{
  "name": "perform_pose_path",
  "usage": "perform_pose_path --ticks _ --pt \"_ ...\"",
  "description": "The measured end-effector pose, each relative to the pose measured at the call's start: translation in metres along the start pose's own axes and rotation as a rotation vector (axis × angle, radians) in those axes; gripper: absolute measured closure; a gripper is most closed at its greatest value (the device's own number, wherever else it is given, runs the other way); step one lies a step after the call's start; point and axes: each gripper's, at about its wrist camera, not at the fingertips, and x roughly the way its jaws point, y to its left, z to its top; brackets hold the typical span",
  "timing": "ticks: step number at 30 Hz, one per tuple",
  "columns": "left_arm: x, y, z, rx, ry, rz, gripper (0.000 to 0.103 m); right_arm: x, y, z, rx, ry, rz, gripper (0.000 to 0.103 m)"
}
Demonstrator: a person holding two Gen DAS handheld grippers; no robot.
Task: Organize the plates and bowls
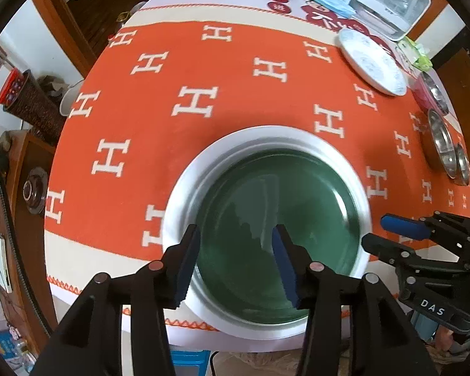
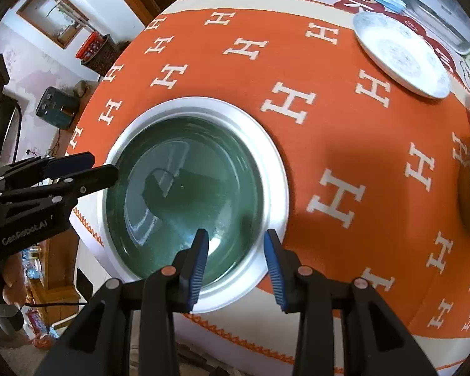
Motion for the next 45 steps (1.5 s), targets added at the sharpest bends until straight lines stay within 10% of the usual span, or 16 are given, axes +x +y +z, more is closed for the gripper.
perform_pose_path --ticks 29,45 --pt "-0.071 -0.123 0.138 0.234 -0.196 -0.155 0.021 -0.095 -0.131 0.032 0.252 -0.227 -0.043 0.066" --pt "0.032 -0.190 0.244 0.289 -0.136 -0.123 0.021 -0.082 -0.274 0.122 0.563 -0.313 -0.015 0.066"
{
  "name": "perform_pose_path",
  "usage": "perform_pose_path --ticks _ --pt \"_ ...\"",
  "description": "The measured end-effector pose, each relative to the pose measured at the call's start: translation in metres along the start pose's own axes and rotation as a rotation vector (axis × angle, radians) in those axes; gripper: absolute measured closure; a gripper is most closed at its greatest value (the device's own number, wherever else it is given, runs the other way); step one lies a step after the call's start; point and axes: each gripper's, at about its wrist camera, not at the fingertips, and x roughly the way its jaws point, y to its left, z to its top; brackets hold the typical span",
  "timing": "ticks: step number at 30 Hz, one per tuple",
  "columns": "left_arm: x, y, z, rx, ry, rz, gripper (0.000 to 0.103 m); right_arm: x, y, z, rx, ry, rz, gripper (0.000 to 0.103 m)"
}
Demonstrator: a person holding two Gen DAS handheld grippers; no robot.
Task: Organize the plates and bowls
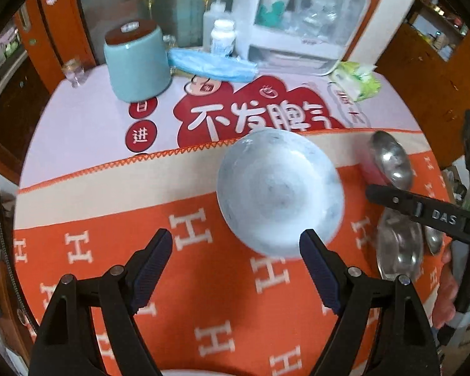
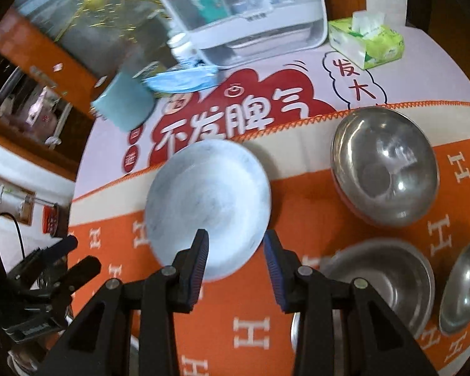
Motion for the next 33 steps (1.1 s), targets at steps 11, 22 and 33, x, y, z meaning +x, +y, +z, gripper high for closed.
perform_pose_path --ticks 11,22,33 --pt "0.088 0.027 0.035 -0.100 0.105 0.015 0.029 0.059 -0.025 0.023 0.057 0.088 -0.026 0.071" --pt "0.130 0.017 0.035 -0.061 0.232 -0.057 0.080 0.083 -0.030 0.027 0.038 0.156 -0.010 0.097" --pt "0.128 0.011 0.033 -0.031 0.235 -0.023 0.092 0.080 -0.027 0.025 0.026 0.158 -0.022 0.098"
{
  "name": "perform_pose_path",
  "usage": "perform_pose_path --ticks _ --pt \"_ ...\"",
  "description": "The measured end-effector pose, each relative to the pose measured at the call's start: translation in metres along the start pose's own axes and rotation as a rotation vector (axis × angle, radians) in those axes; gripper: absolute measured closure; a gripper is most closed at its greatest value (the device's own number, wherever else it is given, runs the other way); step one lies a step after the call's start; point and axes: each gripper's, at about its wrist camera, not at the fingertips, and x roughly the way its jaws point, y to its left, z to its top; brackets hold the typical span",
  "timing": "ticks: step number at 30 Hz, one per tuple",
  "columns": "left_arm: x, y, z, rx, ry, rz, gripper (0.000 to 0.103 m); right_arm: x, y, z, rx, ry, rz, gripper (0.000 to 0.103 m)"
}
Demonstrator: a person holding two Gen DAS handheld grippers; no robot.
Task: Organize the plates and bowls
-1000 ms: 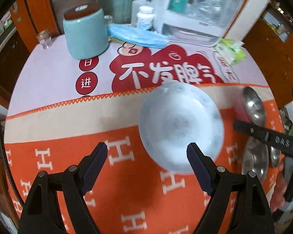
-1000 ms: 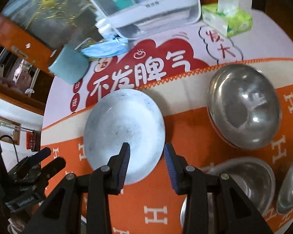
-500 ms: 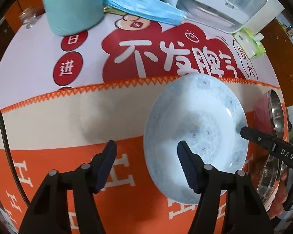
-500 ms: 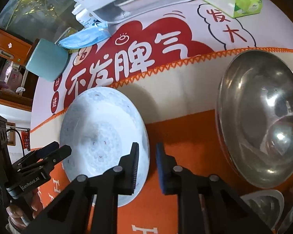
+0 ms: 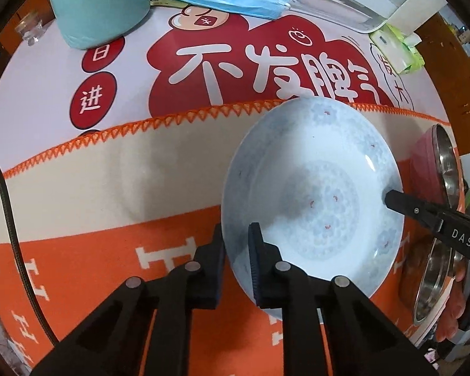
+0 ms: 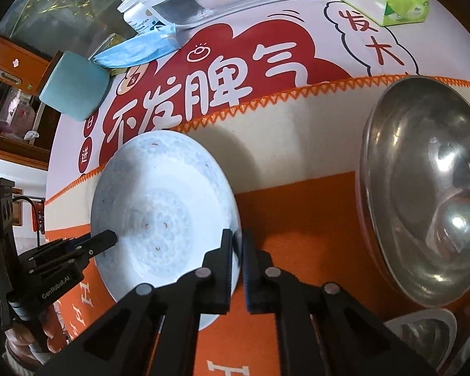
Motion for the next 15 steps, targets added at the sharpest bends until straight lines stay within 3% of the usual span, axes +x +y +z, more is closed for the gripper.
perform_pose_path --ticks 15 --pt "-0.043 0.005 -0.047 -0.026 -0.023 0.012 0.093 -0.033 0.022 -0.039 -0.049 -0.014 0.019 0.098"
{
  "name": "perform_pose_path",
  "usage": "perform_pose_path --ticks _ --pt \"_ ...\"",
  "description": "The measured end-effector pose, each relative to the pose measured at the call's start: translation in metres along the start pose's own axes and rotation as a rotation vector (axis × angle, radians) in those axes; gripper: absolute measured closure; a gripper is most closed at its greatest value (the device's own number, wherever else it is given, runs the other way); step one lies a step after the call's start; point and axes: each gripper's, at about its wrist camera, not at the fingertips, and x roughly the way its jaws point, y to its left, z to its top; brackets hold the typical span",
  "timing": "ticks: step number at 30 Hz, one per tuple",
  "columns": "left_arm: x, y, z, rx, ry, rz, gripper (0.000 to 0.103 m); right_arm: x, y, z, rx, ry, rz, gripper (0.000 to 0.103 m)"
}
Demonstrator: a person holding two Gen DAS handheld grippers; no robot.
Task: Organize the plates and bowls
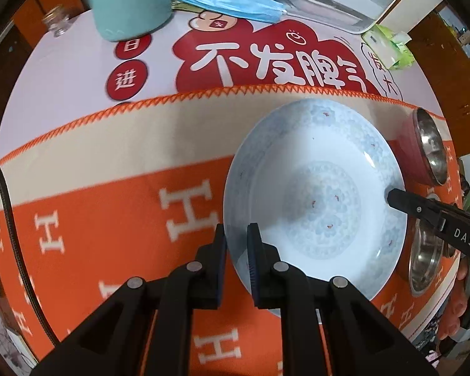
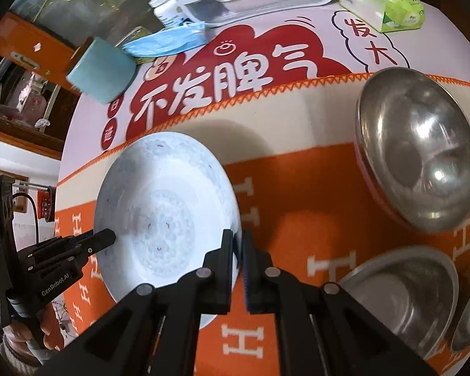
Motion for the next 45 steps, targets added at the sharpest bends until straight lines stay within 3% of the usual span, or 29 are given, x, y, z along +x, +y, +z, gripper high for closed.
perform_pose_path --ticks 11,12,14,15,17,18,21,25,27,31,33,35,36,40,45 --pt "-0.067 0.017 -0.080 -0.062 -0.096 0.047 0.094 -0.044 0.032 -0.057 -0.077 -0.040 0.028 0.098" --pt "-0.072 0.018 -0.088 -0.069 -0.103 0.042 0.096 -0.049 0.037 -0.064 -0.091 -0.046 0.033 0.098" --pt "-0.088 0.018 -0.106 -0.073 -0.120 -0.058 0.101 -0.055 0.046 -0.077 -0.115 -0.043 0.096 0.095" --pt "-0.097 0.013 -0.114 -0.063 -0.142 -0.055 0.101 -0.056 0.054 -0.085 -0.138 -0.025 0.133 0.089" --pt "-0.112 0.001 -0.132 -0.034 -0.189 -0.042 0.101 -0.054 0.078 -0.110 -0.220 -0.038 0.029 0.095" --pt "-0.112 -0.001 -0.139 -0.040 -0.196 -0.052 0.101 -0.051 0.081 -0.115 -0.215 -0.041 0.029 0.095" --pt "-0.096 -0.001 -0.152 -0.049 -0.190 -0.010 0.100 -0.030 0.075 -0.126 -0.164 -0.014 0.044 0.095" --pt "-0.081 0.026 -0.158 -0.109 -0.151 -0.007 0.100 -0.004 0.055 -0.130 -0.099 0.046 0.047 0.097" --pt "-0.074 0.044 -0.156 -0.125 -0.132 0.036 0.098 -0.004 0.050 -0.131 -0.087 0.043 0.057 0.097" --pt "-0.055 0.077 -0.150 -0.169 -0.070 0.020 0.094 -0.010 0.050 -0.132 -0.089 0.025 0.063 0.097" --pt "-0.047 0.085 -0.148 -0.178 -0.050 -0.013 0.081 -0.010 0.052 -0.133 -0.091 0.021 0.058 0.097" --pt "-0.039 0.090 -0.146 -0.183 -0.039 -0.030 0.058 -0.009 0.053 -0.132 -0.095 0.022 0.052 0.097" --pt "-0.034 0.093 -0.144 -0.187 -0.035 -0.031 0.057 -0.009 0.051 -0.132 -0.093 0.022 0.051 0.097" --pt "-0.013 0.102 -0.137 -0.199 -0.003 -0.057 0.059 -0.007 0.049 -0.130 -0.084 0.030 0.054 0.097" --pt "0.002 0.100 -0.132 -0.173 0.043 -0.152 0.082 -0.006 0.046 -0.129 -0.078 0.034 0.056 0.098"
